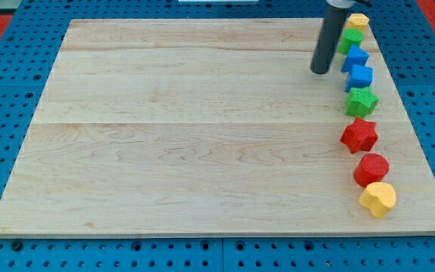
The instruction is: Slightly move the red star above to the red circle
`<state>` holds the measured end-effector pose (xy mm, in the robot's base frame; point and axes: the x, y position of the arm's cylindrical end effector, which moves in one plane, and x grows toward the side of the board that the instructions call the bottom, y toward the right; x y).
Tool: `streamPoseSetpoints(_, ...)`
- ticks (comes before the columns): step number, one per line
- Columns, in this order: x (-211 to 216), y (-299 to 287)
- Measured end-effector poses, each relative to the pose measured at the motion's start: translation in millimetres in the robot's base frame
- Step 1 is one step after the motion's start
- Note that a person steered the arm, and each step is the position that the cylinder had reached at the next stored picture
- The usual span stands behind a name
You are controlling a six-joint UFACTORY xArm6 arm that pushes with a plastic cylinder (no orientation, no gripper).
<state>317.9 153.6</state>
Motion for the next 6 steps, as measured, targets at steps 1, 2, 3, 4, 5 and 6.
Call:
streamPoseSetpoints(1, -33.8, -39.0)
streamPoseSetpoints(2, -64.9, -51.6)
streamPoseSetpoints(3, -73.6, -51.8)
streamPoseSetpoints(4, -73.8, -51.7)
streamPoseSetpoints(5, -73.0, -63.8)
streamPoseSetpoints(6, -62.6, -91.3)
